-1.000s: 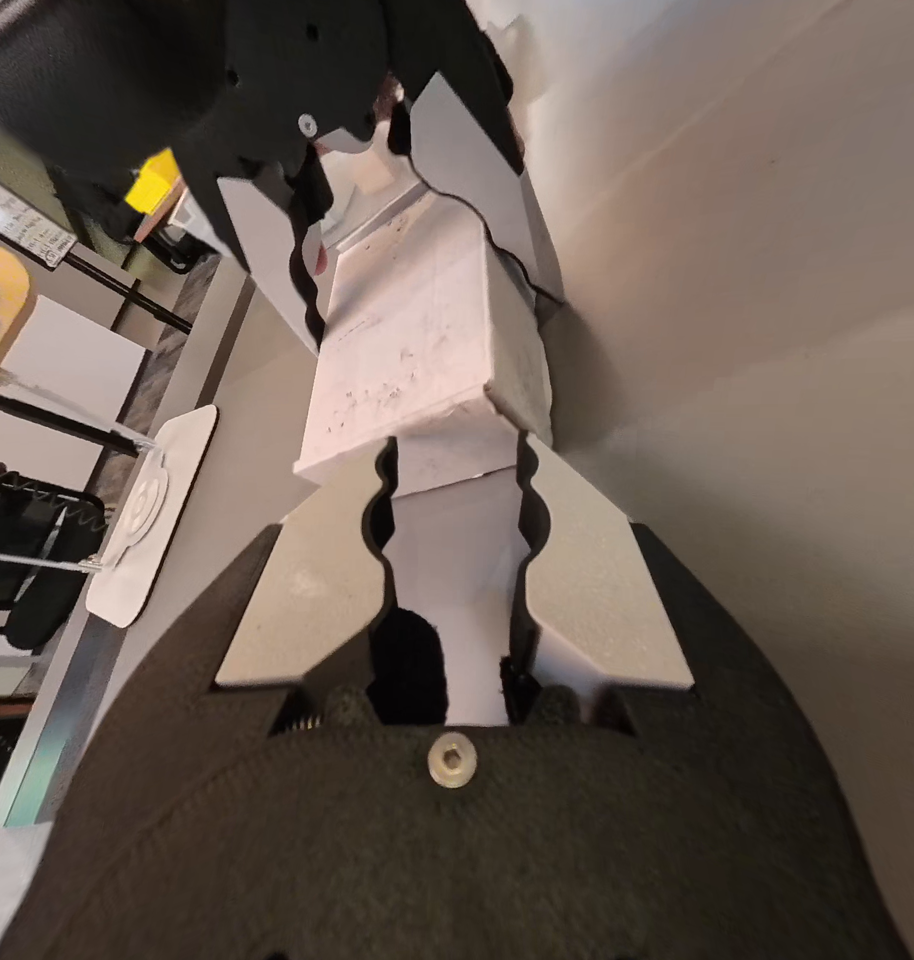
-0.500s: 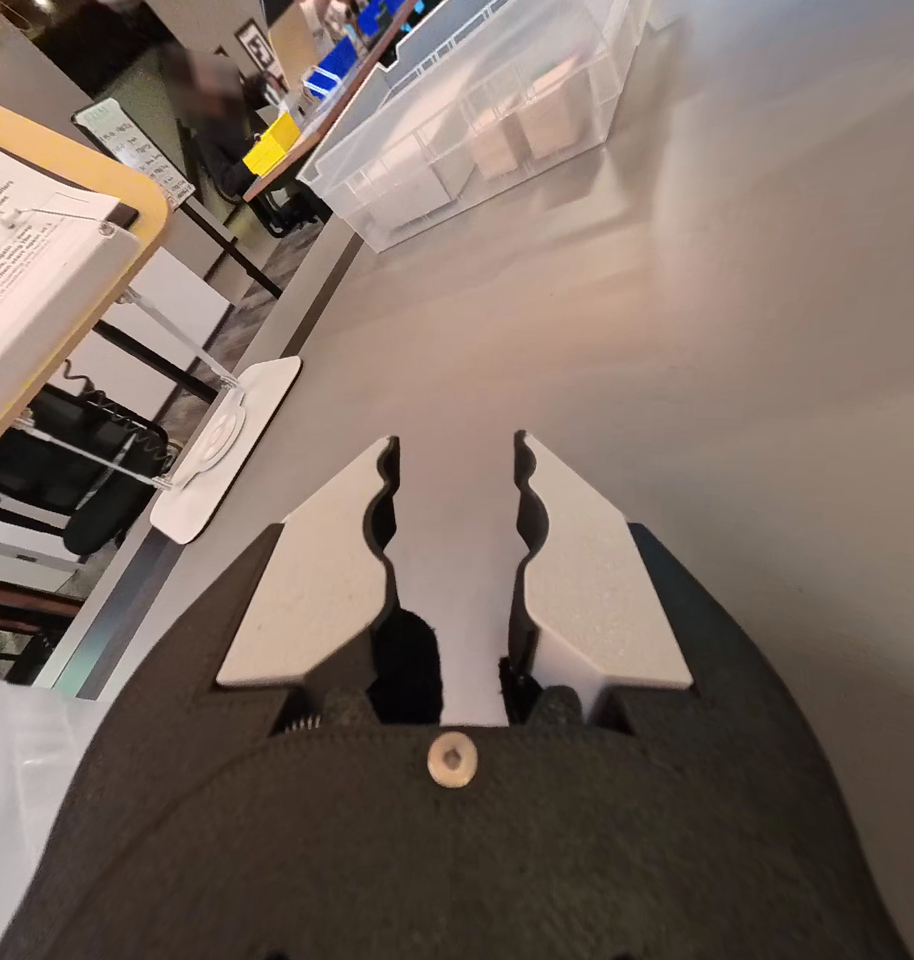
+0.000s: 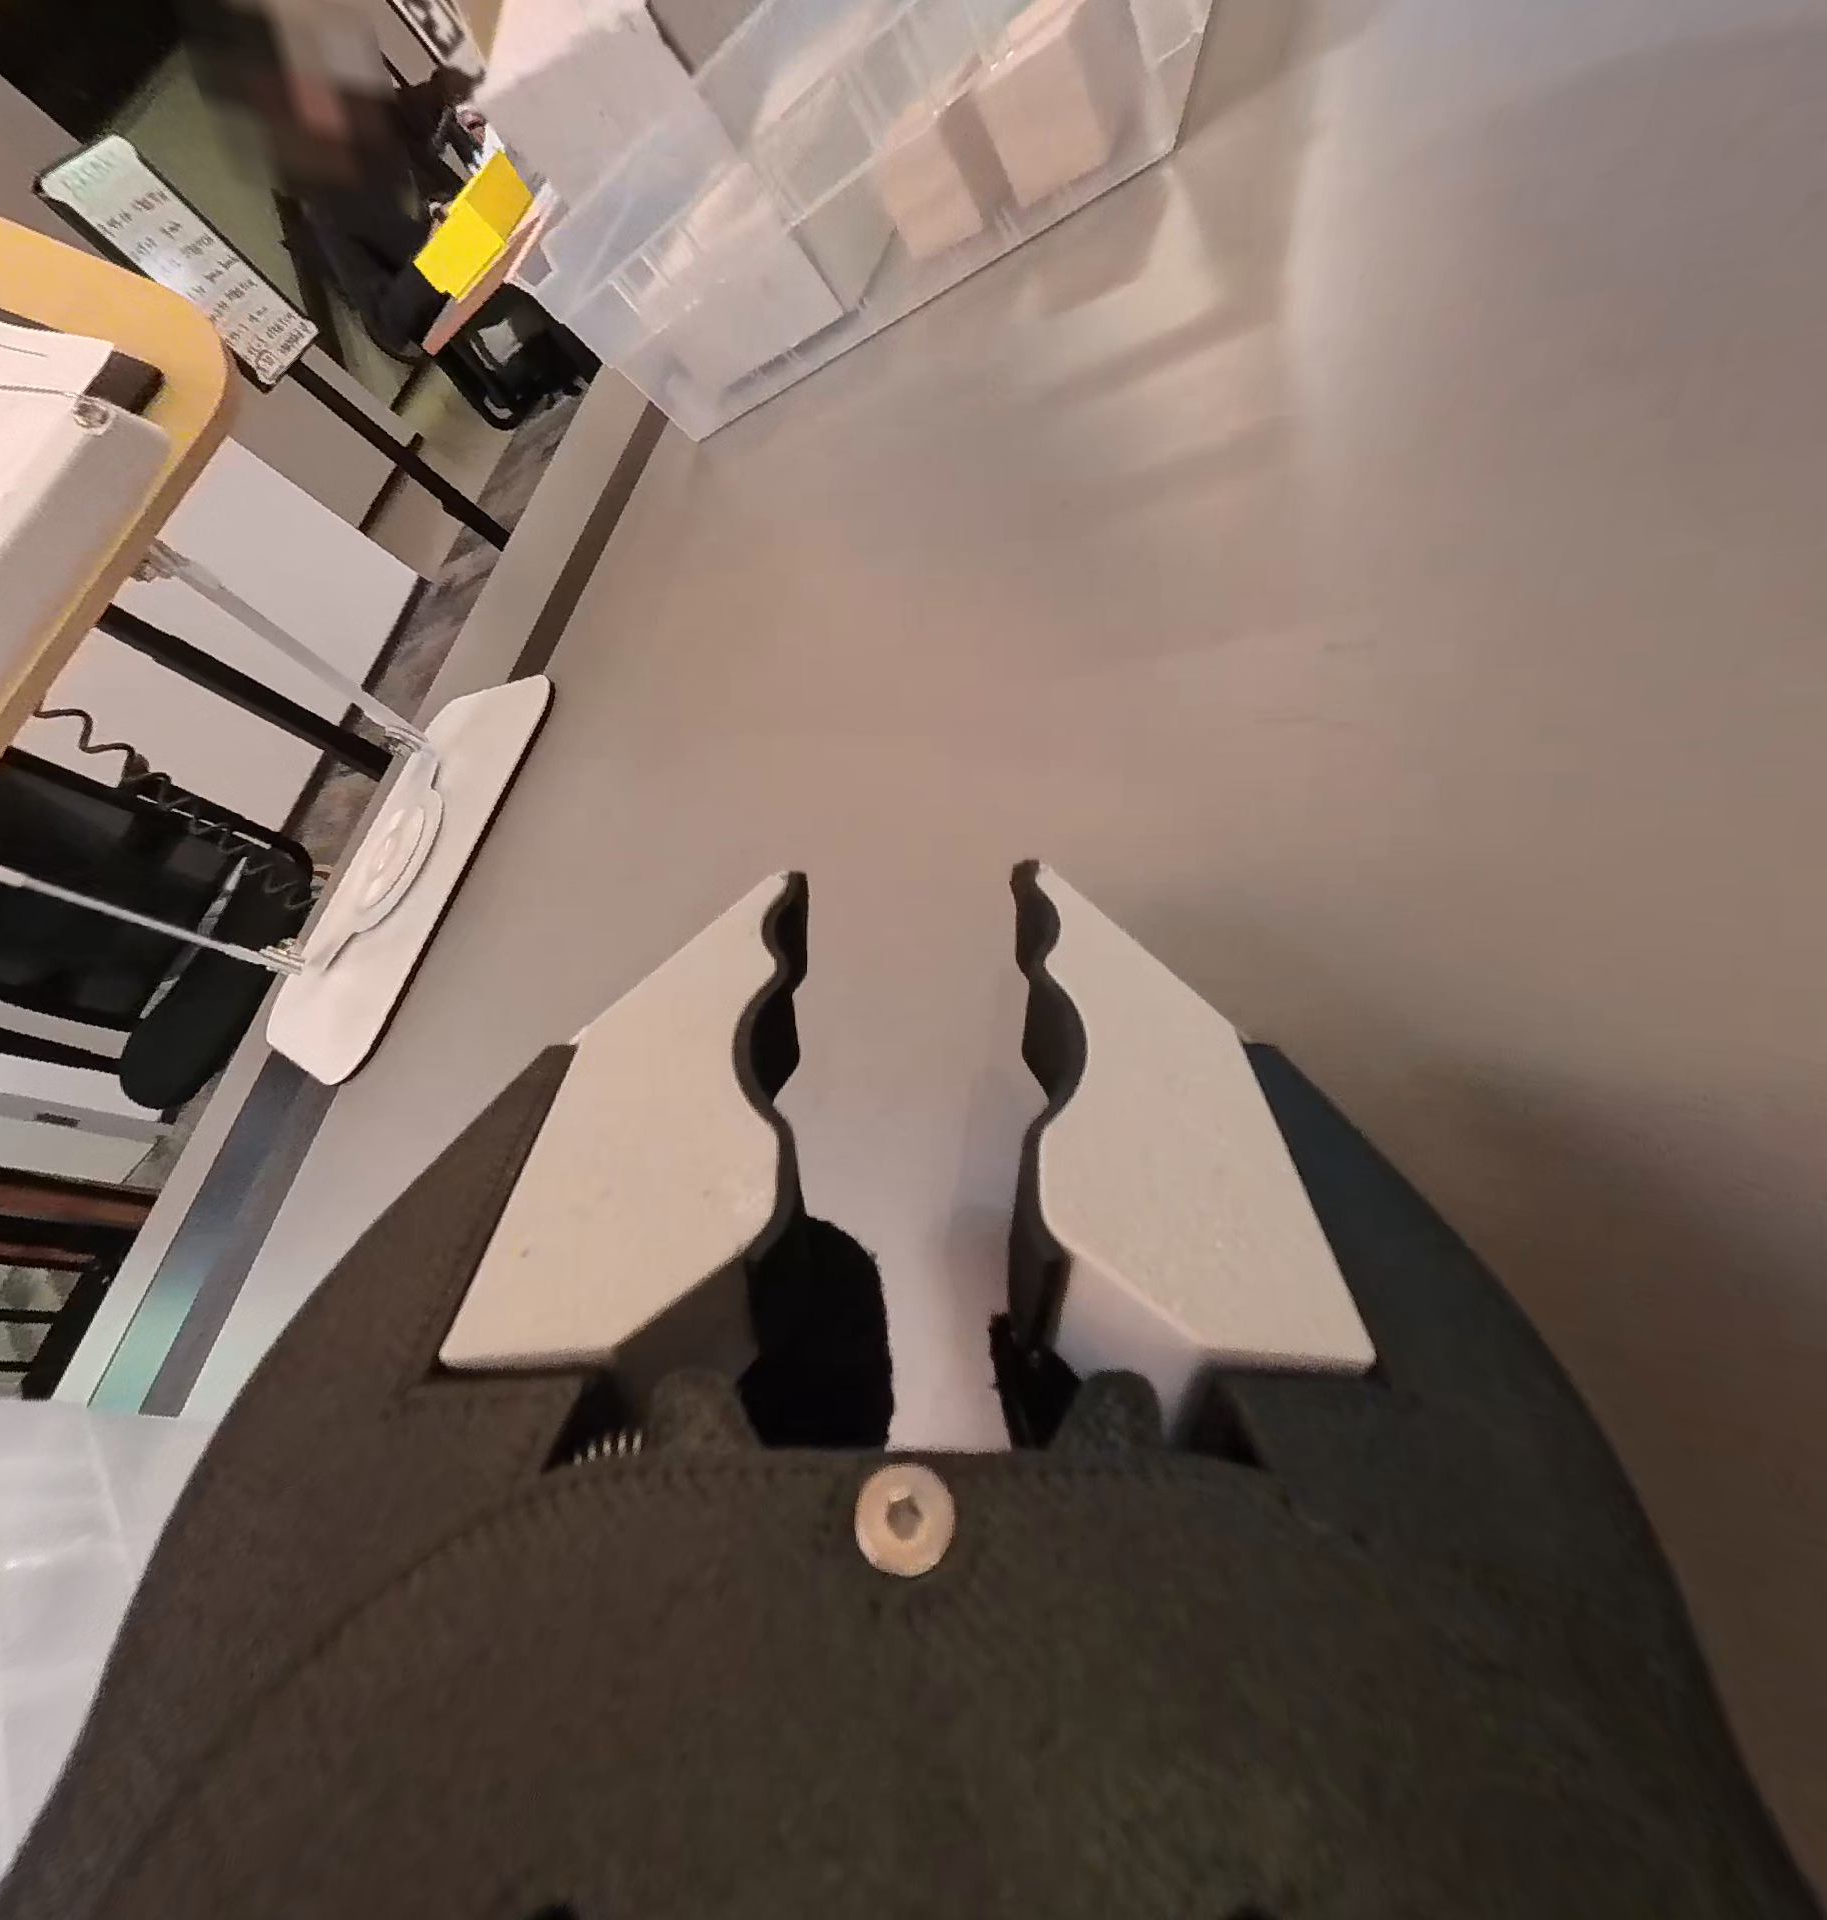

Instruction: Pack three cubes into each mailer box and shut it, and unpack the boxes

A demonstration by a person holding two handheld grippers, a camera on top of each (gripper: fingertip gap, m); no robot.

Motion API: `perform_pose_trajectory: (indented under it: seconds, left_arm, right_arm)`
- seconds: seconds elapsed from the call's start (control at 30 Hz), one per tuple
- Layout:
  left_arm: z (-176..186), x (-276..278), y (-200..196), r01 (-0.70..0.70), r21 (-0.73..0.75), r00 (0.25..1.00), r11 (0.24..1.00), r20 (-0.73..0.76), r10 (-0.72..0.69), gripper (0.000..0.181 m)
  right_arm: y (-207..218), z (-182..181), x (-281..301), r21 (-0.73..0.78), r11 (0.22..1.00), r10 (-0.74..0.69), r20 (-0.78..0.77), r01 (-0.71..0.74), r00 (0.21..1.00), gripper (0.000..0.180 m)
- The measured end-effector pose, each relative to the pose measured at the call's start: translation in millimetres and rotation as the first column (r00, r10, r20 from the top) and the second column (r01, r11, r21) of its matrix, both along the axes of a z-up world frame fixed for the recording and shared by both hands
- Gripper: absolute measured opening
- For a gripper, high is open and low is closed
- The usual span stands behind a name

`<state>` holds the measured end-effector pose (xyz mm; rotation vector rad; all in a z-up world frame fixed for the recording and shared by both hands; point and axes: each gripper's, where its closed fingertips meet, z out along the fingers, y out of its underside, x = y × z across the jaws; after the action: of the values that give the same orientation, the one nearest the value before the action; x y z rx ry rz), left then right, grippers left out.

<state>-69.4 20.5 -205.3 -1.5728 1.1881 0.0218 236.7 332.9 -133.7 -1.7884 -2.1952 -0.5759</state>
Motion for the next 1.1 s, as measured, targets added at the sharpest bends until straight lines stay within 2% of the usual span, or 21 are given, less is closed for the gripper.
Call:
perform_pose_trajectory:
  seconds: [0.17,0.3,0.43,0.57,0.6,0.63,0.7,0.8,0.87,0.93,1.0,1.1]
  left_arm:
    - [-4,1,0,0.014,-0.001,1.000,1.000,-0.027,-0.015,0.037]
    - [-6,1,1,0.013,-0.007,0.999,1.000,-0.035,-0.013,0.037]
    - [-7,0,2,0.010,-0.005,0.999,1.000,-0.048,-0.010,0.039]
    - [-5,-1,4,-0.001,0.005,0.999,1.000,-0.036,0.001,0.046]
    - [-3,-2,4,-0.005,0.007,1.000,1.000,-0.028,0.005,0.048]
    - [-2,-2,5,-0.009,0.011,1.000,1.000,-0.020,0.010,0.050]
    - [4,-3,8,-0.027,0.031,1.000,0.999,0.014,0.027,0.047]
    - [13,-6,11,-0.050,0.063,0.998,0.997,0.052,0.046,0.046]
    - [22,-6,12,-0.067,0.103,0.996,0.992,0.068,0.060,0.046]
    - [41,-8,11,-0.090,0.189,0.994,0.978,0.085,0.075,0.036]
    - [71,-13,11,-0.131,0.256,0.980,0.958,0.180,0.086,0.034]
    - [105,-35,11,-0.214,0.287,0.954,0.934,0.265,0.137,0.035]
  right_arm:
    - [10,-36,-2,-0.070,0.997,0.028,0.013,-0.027,1.000,0.134]
    - [21,-45,9,-0.027,1.000,0.011,0.104,-0.008,0.995,0.135]
    - [18,-27,9,0.010,1.000,-0.007,0.101,0.006,0.995,0.136]
    - [3,17,-3,0.104,0.992,-0.067,-0.097,0.077,0.993,0.135]
    - [-2,29,-2,0.133,0.983,-0.107,-0.163,0.130,0.981,0.128]
    - [-8,39,3,0.156,0.966,-0.169,-0.216,0.205,0.962,0.115]
    - [-24,47,20,0.184,0.929,-0.259,-0.298,0.322,0.919,0.107]
    - [-50,40,47,0.159,0.883,-0.347,-0.415,0.442,0.841,0.103]
    - [-62,31,70,0.120,0.825,-0.429,-0.505,0.553,0.749,0.088]
    - [-69,23,92,0.072,0.744,-0.493,-0.610,0.664,0.620,0.078]
    - [-80,9,101,-0.010,0.705,-0.513,-0.698,0.709,0.500,0.073]
    - [-92,-18,111,-0.085,0.683,-0.539,-0.729,0.726,0.421,0.072]
